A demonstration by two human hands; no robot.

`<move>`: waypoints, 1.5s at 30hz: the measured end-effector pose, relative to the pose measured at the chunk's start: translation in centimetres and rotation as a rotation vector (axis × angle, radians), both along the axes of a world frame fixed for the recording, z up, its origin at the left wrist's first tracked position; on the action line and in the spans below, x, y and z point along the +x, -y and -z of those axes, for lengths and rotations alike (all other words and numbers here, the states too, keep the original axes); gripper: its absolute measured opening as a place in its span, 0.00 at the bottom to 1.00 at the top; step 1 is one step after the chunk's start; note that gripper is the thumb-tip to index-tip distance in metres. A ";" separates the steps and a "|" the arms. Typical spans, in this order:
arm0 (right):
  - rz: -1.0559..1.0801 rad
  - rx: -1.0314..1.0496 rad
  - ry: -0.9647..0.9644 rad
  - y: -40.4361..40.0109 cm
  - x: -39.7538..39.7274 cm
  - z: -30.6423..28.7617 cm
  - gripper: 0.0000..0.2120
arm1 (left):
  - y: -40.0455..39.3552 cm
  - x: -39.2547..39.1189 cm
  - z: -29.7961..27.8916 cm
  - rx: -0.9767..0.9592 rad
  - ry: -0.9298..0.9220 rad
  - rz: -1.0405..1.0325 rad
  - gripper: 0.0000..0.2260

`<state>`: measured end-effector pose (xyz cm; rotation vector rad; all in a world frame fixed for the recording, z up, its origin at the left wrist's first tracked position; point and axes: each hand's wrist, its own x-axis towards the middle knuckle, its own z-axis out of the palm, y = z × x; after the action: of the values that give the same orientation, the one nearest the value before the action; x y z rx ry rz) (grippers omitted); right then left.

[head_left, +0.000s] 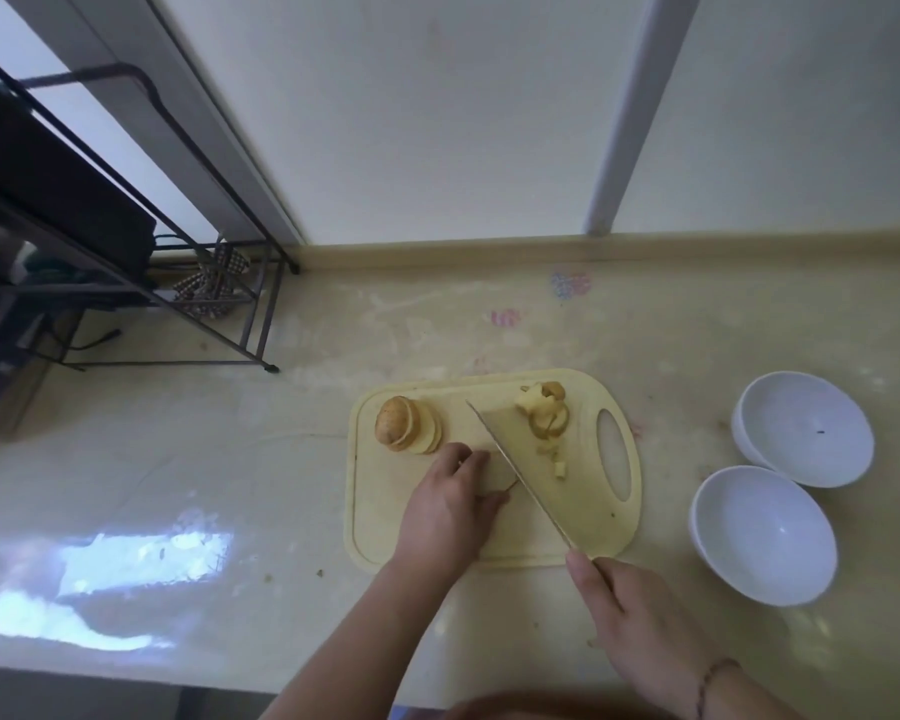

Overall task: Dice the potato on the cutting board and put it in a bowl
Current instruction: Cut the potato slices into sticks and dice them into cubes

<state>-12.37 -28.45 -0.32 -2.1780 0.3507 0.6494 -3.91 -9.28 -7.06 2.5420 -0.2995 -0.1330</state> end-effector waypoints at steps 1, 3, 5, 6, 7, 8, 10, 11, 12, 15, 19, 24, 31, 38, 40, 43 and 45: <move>0.014 0.002 -0.005 0.2 0.1 -0.2 0.25 | 0.1 -0.1 -0.1 -0.009 -0.004 -0.005 0.22; 0.033 -0.004 -0.009 0.8 0.2 -0.6 0.26 | 0.2 -0.2 -0.2 -0.026 -0.035 -0.008 0.23; 0.043 0.024 -0.005 1.1 -0.2 -0.8 0.25 | 0.1 -0.4 -0.5 -0.018 -0.032 0.000 0.24; 0.050 0.057 -0.005 1.0 -0.3 -0.9 0.24 | 0.0 -0.5 -0.4 0.006 0.018 0.022 0.23; 0.048 0.078 -0.006 0.8 -0.5 -1.0 0.24 | -0.1 -0.5 -0.3 0.038 0.093 0.058 0.22; 0.038 0.080 -0.002 0.7 -0.7 -1.0 0.24 | -0.2 -0.5 -0.1 0.063 0.174 0.103 0.19; 0.015 0.053 0.010 0.4 -0.9 -1.0 0.24 | -0.4 -0.4 0.5 0.027 0.282 0.203 0.13; 0.013 0.042 0.009 0.3 -0.9 -0.9 0.24 | -0.4 -0.3 0.8 -0.012 0.303 0.246 0.10; 0.012 0.038 0.004 0.3 -1.0 -0.8 0.24 | -0.5 -0.3 0.9 -0.036 0.315 0.270 0.08; 0.009 0.029 0.000 0.4 -1.2 -0.8 0.25 | -0.4 0.0 1.2 -0.066 0.315 0.273 0.06; 0.013 -0.004 0.000 0.8 -1.7 -0.5 0.27 | -0.5 0.4 1.2 -0.079 0.296 0.287 0.06; -0.011 -0.081 0.035 0.7 -2.0 0.2 0.42 | -0.4 0.5 1.2 -0.101 0.268 0.277 0.06; -0.051 -0.079 0.083 -0.7 0.9 0.3 0.26 | -0.6 0.4 1.0 -0.120 0.285 0.296 0.07; 0.006 -0.017 0.036 0.8 -0.1 -0.5 0.25 | -1.0 0.1 0.9 -0.105 0.347 0.274 0.05; -0.010 -0.004 0.060 0.6 -0.3 -0.7 0.26 | -1.1 0.0 1.0 -0.115 0.346 0.274 0.04; -0.039 0.022 0.078 0.2 -0.7 -0.9 0.27 | -1.1 0.0 1.3 -0.116 0.324 0.268 0.03; -0.041 0.026 0.070 0.0 -0.8 -0.9 0.29 | -1.0 0.0 1.5 -0.120 0.305 0.256 0.03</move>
<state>-13.20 -28.46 0.56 -2.1824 0.2603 0.5949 -3.95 -8.25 -8.54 2.3911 -0.7297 0.1737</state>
